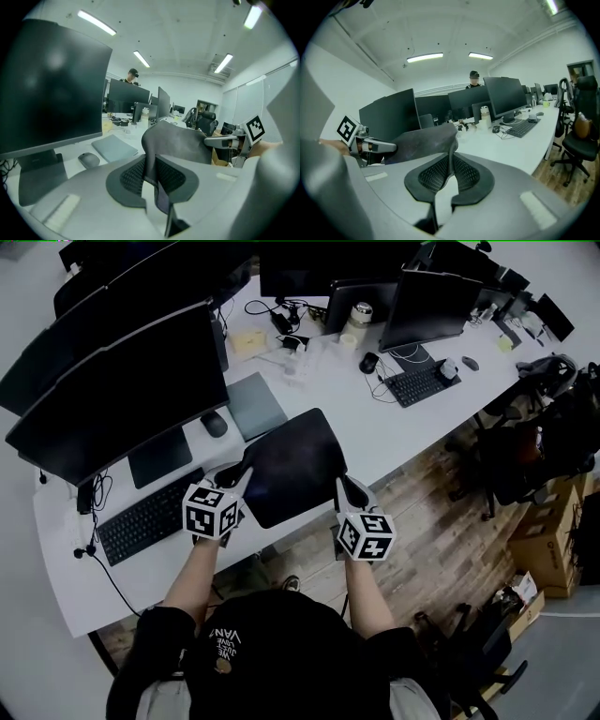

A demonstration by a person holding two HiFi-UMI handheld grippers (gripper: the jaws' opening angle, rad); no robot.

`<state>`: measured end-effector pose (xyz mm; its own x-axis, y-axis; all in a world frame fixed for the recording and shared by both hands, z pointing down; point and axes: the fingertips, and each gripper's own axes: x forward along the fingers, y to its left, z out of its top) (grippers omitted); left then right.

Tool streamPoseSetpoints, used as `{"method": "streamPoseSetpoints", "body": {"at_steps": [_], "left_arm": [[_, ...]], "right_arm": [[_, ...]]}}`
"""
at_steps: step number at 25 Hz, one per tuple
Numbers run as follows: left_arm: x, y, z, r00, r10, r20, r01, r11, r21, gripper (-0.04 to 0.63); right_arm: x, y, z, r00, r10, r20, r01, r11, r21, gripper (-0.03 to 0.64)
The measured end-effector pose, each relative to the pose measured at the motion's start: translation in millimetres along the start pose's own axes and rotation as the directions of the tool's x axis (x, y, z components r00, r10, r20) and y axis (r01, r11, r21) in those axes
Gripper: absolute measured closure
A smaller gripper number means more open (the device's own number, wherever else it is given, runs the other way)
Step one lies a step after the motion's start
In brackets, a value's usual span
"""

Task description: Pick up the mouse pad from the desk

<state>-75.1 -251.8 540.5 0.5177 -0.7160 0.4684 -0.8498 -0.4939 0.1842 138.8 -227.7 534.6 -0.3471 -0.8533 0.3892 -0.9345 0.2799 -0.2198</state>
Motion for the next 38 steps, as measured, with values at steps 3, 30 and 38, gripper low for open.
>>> {"method": "streamPoseSetpoints", "body": {"at_steps": [3, 30, 38], "left_arm": [[-12, -9, 9, 0.999, 0.003, 0.034, -0.003, 1.000, 0.007, 0.540], [-80, -77, 18, 0.989, 0.044, 0.144, -0.059, 0.994, 0.096, 0.543], [-83, -84, 10, 0.990, 0.047, 0.134, -0.060, 0.994, 0.091, 0.544]], "right_arm": [[-15, 3, 10, 0.999, 0.018, 0.038, -0.018, 1.000, -0.009, 0.581], [-114, 17, 16, 0.982, 0.105, 0.155, -0.102, 0.994, -0.030, 0.581], [-119, 17, 5, 0.985, 0.105, 0.138, -0.103, 0.994, -0.023, 0.581]]}}
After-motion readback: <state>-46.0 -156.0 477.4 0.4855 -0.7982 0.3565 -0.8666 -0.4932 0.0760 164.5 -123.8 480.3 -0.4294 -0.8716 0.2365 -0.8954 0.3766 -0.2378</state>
